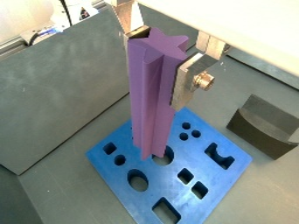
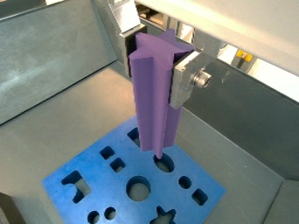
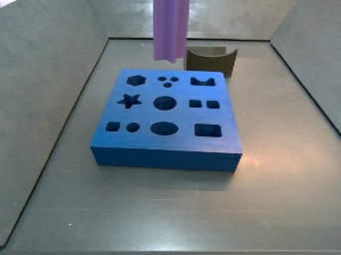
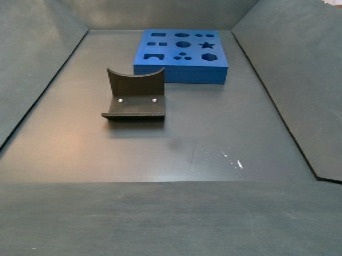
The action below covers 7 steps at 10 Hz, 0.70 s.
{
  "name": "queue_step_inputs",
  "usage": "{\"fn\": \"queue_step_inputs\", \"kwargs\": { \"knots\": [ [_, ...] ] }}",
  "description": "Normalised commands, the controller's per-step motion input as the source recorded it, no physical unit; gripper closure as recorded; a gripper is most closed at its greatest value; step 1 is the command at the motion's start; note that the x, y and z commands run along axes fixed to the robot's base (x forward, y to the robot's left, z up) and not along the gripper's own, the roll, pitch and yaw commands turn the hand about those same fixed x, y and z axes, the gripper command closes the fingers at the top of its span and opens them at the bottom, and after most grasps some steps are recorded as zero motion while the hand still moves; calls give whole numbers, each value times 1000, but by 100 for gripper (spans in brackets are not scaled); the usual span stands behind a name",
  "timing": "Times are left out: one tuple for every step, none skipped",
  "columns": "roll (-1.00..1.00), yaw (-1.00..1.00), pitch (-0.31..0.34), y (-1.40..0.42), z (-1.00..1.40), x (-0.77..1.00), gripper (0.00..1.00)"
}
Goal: Insert the star object.
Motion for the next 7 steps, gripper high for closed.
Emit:
{"fn": "queue_step_inputs", "kwargs": {
  "knots": [
    [0, 0, -9, 20, 0, -51, 100],
    [26, -563, -57, 160, -234, -577, 100],
    [34, -643, -43, 186, -411, -666, 100],
    [69, -551, -87, 254, -569, -726, 100],
    [79, -466, -147, 226, -760, -789, 100],
    [1, -280, -290, 209, -631, -786, 100],
    [0, -203, -356, 200, -529, -729, 100]
  ]
}}
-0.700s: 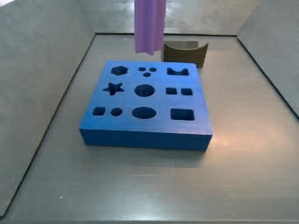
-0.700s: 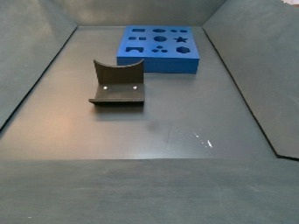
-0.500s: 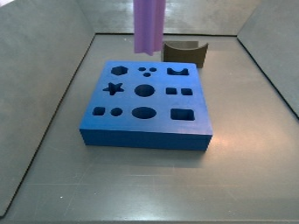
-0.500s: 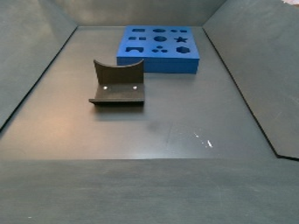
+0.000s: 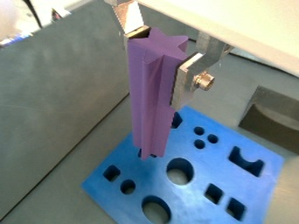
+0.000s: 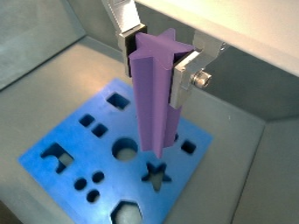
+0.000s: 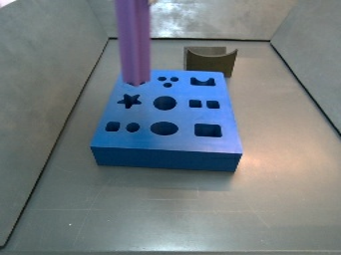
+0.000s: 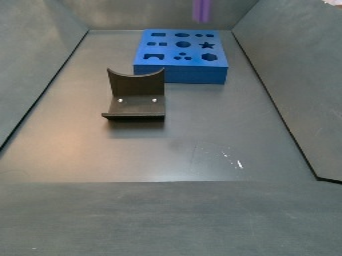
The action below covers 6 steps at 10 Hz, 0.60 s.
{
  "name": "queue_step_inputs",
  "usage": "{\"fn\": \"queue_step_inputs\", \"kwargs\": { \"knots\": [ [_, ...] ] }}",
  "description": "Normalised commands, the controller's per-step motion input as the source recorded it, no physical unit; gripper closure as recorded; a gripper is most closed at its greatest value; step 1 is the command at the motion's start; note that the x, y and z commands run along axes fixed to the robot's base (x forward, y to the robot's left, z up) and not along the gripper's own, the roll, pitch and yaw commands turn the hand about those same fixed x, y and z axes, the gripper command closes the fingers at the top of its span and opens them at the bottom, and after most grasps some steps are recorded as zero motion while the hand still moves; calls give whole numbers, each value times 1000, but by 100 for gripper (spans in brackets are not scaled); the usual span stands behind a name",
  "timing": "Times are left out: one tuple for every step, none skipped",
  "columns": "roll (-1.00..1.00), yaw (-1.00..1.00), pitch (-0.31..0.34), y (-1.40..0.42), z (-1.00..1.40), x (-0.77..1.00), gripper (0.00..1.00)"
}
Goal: Insert the star object.
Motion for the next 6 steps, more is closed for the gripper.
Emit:
{"fn": "queue_step_inputs", "kwargs": {
  "knots": [
    [94, -249, -309, 66, -551, -557, 100],
    [219, -211, -106, 0, -551, -57, 100],
    [189, -291, 60, 63, -383, 191, 100],
    [133, -320, 77, 97, -437, 214, 100],
    [119, -231, 76, 154, -383, 14, 100],
    [99, -174, 73, 166, -317, 23, 100]
  ]
}}
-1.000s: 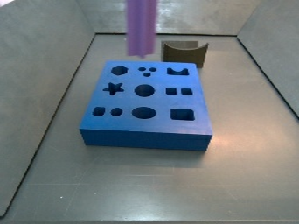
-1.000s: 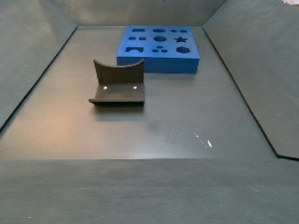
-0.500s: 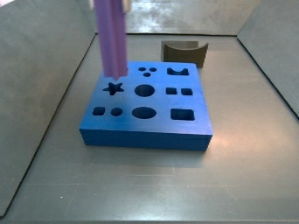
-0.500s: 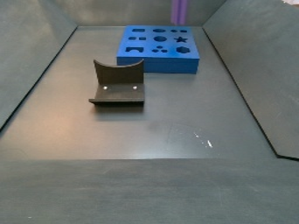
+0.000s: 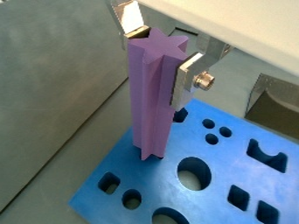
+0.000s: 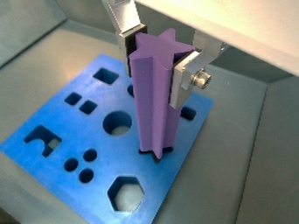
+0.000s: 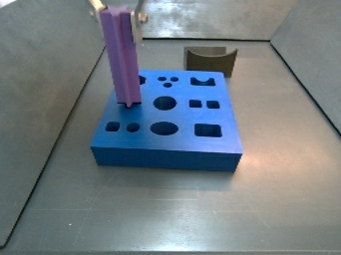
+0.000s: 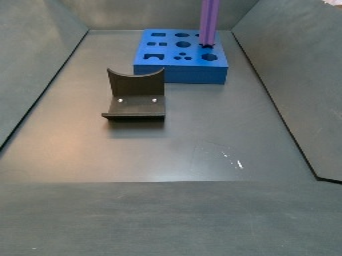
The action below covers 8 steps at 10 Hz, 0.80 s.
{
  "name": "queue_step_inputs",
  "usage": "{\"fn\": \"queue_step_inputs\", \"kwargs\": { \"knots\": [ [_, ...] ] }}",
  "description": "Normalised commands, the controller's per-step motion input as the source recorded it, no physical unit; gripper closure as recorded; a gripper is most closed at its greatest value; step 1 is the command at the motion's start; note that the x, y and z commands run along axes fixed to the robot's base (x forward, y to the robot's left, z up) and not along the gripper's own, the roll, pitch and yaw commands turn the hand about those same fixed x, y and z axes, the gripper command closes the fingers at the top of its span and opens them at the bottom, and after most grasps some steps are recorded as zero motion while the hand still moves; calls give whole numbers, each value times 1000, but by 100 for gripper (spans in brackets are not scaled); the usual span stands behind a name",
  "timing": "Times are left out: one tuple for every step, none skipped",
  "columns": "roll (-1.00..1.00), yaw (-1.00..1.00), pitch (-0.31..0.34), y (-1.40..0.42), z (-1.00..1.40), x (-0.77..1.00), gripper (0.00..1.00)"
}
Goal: Insert the star object.
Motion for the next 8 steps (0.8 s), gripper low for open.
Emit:
{"fn": "queue_step_inputs", "kwargs": {
  "knots": [
    [61, -149, 63, 174, -326, 26, 100],
    [0, -183, 26, 126, -337, 0, 100],
    [0, -317, 7, 86, -343, 0, 100],
    [-47, -497, 0, 29, -371, -57, 100],
    [-186, -526, -91, 0, -314, -83, 100],
    [-203, -374, -83, -6, -249, 0, 100],
    [-130, -120, -33, -103, -191, 0, 100],
    [-169, -29, -11, -60, -191, 146, 100]
  ]
}}
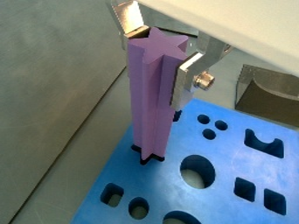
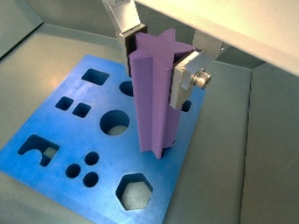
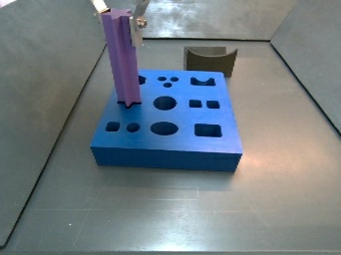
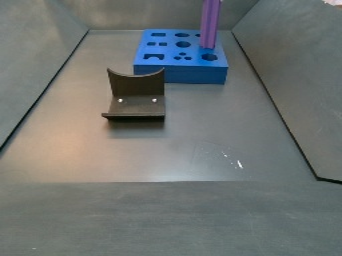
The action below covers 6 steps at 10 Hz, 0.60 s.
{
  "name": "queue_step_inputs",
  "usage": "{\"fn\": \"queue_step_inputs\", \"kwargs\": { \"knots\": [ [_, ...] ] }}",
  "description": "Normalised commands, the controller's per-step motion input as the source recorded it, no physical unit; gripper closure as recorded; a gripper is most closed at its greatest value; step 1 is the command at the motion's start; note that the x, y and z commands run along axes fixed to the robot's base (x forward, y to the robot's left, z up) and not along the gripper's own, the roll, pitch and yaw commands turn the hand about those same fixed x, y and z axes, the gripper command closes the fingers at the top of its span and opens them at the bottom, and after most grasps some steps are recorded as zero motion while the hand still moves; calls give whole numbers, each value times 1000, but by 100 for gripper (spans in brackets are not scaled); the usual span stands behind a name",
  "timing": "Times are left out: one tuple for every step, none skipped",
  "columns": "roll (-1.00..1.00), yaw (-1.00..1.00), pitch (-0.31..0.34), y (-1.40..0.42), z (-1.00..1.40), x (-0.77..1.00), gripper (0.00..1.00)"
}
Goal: Insert the star object.
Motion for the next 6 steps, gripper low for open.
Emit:
{"fn": "queue_step_inputs", "kwargs": {
  "knots": [
    [-147, 0, -6, -54, -174, 131, 100],
    [-131, 0, -16, 0, -257, 63, 100],
    [-181, 0, -67, 0, -386, 11, 100],
    [-176, 0, -119, 0, -657, 0, 100],
    [-156, 0, -119, 0, -749, 0, 100],
    [0, 0, -124, 0, -846, -23, 100]
  ]
}}
